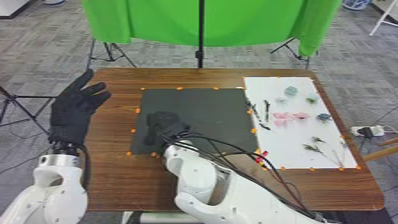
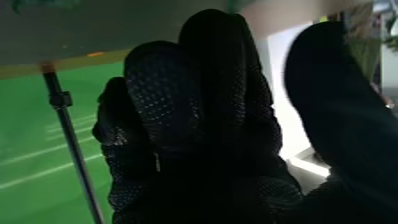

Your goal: Arrange flowers

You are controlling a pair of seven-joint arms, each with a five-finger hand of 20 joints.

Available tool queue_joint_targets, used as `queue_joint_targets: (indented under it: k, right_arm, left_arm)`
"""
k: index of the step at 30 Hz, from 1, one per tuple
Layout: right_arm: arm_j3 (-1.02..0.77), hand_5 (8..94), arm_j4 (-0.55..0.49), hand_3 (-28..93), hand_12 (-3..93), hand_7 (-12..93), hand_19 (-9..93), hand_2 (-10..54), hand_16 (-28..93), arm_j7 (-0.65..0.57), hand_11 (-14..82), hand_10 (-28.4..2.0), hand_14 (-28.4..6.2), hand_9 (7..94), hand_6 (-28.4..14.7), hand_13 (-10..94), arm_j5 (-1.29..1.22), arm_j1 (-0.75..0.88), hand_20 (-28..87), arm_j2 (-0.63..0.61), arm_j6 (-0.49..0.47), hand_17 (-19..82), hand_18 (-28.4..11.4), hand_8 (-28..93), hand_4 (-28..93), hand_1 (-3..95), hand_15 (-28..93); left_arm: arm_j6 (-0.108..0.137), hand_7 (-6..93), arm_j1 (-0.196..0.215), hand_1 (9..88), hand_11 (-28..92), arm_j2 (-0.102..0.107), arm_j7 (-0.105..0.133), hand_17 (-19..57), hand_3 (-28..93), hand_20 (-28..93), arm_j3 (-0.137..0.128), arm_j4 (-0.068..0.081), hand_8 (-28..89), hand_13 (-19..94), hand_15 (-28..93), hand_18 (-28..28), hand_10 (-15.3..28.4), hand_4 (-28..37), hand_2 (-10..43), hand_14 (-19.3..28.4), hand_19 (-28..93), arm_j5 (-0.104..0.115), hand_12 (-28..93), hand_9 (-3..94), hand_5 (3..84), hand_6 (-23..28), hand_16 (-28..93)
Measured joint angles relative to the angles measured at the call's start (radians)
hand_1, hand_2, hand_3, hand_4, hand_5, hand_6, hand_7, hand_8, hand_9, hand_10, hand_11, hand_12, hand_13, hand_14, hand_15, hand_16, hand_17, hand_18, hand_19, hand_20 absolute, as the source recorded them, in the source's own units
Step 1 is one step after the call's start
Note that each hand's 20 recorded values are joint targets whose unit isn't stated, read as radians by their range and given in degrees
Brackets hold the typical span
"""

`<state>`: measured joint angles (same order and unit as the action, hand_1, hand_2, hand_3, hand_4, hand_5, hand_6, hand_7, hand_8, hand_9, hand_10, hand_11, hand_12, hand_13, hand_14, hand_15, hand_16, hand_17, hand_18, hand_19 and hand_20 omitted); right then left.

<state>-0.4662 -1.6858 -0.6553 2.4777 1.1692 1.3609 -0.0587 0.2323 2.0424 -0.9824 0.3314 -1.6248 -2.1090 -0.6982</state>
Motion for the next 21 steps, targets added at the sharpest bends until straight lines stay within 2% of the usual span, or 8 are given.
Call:
queue_joint_targets:
  k: [5, 9, 16, 21]
  right_arm:
    - [-0.056, 70.5, -0.041, 69, 19.9, 14, 93, -9.5, 16, 0.022, 44.0, -14.0, -9.2, 83.0, -4.6, 81, -0.009, 0.027, 35, 0.0, 0.016, 46, -23.5, -11, -27, 34.0, 66]
    - [-0.091, 70.0, -0.084, 70, 20.1, 13, 93, -9.5, 16, 0.026, 44.7, -14.3, -9.4, 82.7, -4.9, 81, -0.012, 0.044, 37, -0.004, 0.009, 46, -24.0, -11, -26, 35.0, 67]
    - [-0.143, 70.3, -0.188, 69, 20.2, 13, 93, -6.3, 16, 0.028, 45.2, -14.9, -10.4, 82.6, -5.4, 80, -0.018, 0.098, 38, -0.067, -0.062, 46, -24.6, -11, -25, 32.0, 69]
    - [-0.153, 68.9, -0.197, 69, 20.2, 12, 93, -4.5, 16, 0.014, 45.1, -15.6, -11.1, 81.6, -5.8, 79, -0.042, 0.137, 38, -0.124, -0.111, 45, -25.1, -11, -24, 30.2, 69]
  left_arm:
    - [0.002, 8.8, 0.051, 23.9, 30, -0.009, 0.0, -6.7, 74, 32, -0.023, -0.015, -7, 25, 60, 24.3, 20.0, -25.9, 9.5, 25.4, 50, 0.0, 14, 35.0, 36.7, 8.8, -8]
    - [0.005, 8.8, 0.074, 23.8, 30, -0.018, 0.005, -6.7, 74, 32, -0.034, -0.021, -7, 25, 60, 24.3, 19.9, -26.0, 9.5, 25.6, 50, 0.002, 14, 35.0, 36.7, 8.7, -8]
    - [0.023, 9.0, 0.11, 23.2, 30, -0.024, 0.033, -6.8, 74, 32, -0.055, -0.037, -7, 25, 60, 24.3, 20.0, -26.4, 9.4, 25.5, 50, 0.01, 14, 35.2, 36.6, 8.7, -8]
    - [0.029, 9.0, 0.133, 22.3, 30, -0.028, 0.058, -6.8, 74, 32, -0.061, -0.041, -7, 25, 60, 24.4, 20.0, -27.1, 9.4, 25.6, 50, 0.018, 14, 35.1, 36.5, 8.6, -8]
